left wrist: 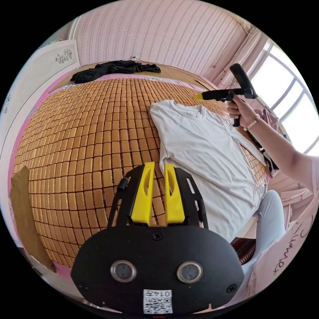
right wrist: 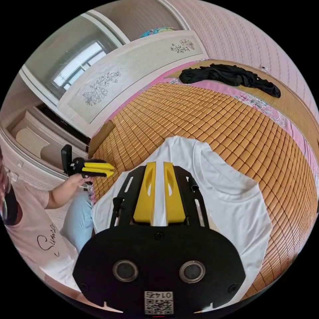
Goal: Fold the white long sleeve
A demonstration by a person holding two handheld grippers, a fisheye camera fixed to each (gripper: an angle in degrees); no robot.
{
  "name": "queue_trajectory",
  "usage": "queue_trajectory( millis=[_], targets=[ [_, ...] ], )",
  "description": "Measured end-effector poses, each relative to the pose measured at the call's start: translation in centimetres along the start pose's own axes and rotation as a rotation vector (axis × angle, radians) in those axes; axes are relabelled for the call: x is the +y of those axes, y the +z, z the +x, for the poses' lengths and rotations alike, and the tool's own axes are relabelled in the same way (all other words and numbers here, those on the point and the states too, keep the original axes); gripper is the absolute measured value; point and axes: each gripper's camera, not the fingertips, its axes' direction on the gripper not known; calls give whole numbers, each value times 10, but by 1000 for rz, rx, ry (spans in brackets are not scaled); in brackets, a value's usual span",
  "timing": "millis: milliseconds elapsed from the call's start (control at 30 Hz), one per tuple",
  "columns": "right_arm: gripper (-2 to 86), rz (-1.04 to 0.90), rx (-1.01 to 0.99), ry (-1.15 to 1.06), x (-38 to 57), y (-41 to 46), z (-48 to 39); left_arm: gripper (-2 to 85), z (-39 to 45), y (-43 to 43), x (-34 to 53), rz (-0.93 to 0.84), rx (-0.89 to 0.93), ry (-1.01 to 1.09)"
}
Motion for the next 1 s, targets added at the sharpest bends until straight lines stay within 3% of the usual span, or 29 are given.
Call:
queue_trajectory(
  millis=[100, 233, 300, 367, 467, 633, 767, 867, 1000],
  targets=[
    [48, -94, 135, 41, 101, -53, -26, 47, 9, -25, 43, 22, -42, 30],
    [72, -169, 306, 319, 243, -120, -46, 42, 44, -39, 100, 0, 23, 43],
    [80, -70, 448, 493, 300, -161, -53, 40, 67, -39, 116, 3, 73, 50],
    [83, 147, 592, 744, 365, -221, -56, 37, 91, -33, 124, 17, 140, 59],
    [94, 341, 660, 941, 411, -281, -44, 33, 139, -22, 110, 9, 254, 114],
    [111, 376, 905, 1148, 428, -362, 10, 27, 255, 13, 59, -87, 518, 294],
    [139, 489, 799, 1352, 473, -413, 57, 35, 342, 41, 46, -141, 530, 428],
    [129, 644, 604, 1361, 509, -433, 65, 37, 407, 69, 35, -167, 529, 528],
    [91, 677, 497, 1342, 521, -469, 67, 41, 499, 119, -1, -205, 514, 684]
  ],
)
